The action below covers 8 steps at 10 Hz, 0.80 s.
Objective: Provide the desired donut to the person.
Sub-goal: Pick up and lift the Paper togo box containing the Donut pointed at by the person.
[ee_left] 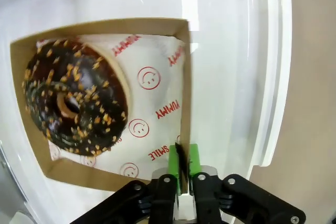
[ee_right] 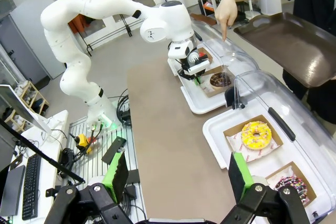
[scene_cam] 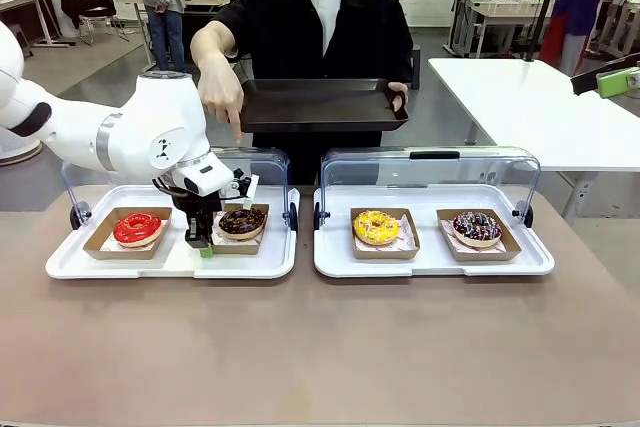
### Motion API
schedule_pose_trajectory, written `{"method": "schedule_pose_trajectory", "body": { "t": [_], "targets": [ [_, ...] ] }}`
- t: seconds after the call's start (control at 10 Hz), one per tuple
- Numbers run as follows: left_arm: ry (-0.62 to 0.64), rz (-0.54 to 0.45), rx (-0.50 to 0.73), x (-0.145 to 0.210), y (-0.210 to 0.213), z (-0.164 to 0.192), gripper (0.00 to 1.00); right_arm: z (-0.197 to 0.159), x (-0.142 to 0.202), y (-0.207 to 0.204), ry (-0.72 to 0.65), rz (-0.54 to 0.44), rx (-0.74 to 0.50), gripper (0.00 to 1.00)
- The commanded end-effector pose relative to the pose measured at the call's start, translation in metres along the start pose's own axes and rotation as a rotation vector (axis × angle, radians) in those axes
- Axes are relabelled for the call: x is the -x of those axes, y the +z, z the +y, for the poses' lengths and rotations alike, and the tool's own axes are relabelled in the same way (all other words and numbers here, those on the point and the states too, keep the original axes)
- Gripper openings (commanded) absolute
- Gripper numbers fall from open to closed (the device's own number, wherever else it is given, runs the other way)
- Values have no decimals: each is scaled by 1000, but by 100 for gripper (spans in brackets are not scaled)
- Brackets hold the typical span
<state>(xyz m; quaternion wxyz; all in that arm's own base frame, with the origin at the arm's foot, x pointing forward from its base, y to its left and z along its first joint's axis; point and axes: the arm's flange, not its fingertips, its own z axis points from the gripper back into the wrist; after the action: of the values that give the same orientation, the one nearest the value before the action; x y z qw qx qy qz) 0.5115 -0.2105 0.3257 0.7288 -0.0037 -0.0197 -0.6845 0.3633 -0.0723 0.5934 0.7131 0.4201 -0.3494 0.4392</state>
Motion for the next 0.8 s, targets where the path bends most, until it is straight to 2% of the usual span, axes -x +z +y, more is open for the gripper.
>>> {"method": "schedule_pose_trajectory", "body": {
  "t": [0.0, 0.3, 0.5, 0.7],
  "targets": [
    [-5, 23, -15, 1, 2, 3, 0, 0, -1, -1, 10, -10, -6, 100],
    [-9, 15, 6, 2, 7, 0, 0, 0, -1, -1, 10, -10, -6, 100],
    [-57, -3, 48, 1, 47, -18, 0, 0, -1, -1, 10, -10, -6, 100],
    [-98, 25, 27, 7, 106, -49, 0, 0, -1, -1, 10, -10, -6, 100]
  ]
}}
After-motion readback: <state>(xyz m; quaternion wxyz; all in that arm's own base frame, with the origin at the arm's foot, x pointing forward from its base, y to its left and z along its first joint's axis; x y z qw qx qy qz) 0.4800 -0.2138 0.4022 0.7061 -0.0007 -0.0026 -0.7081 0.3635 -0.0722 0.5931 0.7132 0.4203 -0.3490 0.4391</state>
